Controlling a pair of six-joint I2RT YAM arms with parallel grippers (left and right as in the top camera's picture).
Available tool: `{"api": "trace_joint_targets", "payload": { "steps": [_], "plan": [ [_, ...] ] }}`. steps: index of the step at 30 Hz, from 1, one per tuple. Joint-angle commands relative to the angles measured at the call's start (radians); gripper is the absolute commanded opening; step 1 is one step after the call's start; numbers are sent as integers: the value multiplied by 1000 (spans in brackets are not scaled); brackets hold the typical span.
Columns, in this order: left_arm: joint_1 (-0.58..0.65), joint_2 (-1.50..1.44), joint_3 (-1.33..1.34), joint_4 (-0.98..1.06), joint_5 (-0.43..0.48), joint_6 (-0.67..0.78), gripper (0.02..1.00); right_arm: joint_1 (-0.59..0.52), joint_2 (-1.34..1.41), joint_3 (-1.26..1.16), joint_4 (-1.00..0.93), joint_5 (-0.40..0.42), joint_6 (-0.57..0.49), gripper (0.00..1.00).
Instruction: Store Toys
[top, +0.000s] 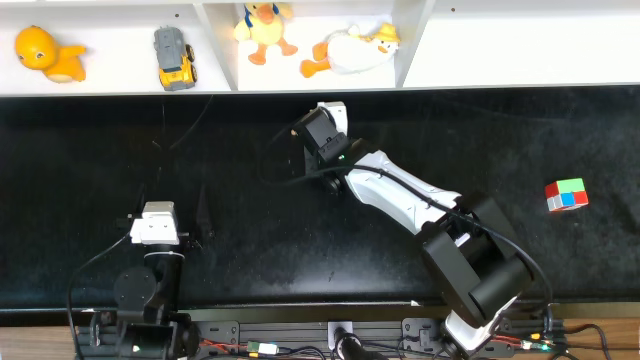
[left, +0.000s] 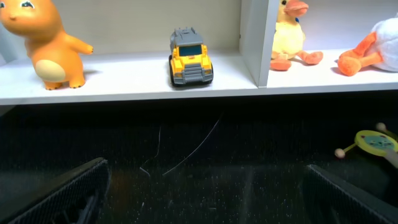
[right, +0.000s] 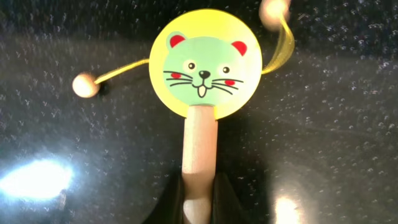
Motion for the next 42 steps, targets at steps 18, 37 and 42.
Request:
{"api": "trace_joint_targets", "payload": {
  "steps": [18,37,42],
  "plan": [
    [-8,-13,-5,0,9,23,998,-111,-475,-464,-104,-66,-3,42],
    [-8,-13,-5,0,10,23,998,-577,-476,-89,-286,-51,-893,40],
    [-8,-13,-5,0,10,23,998,-581,-320,48,-250,-51,-948,45]
  ]
}}
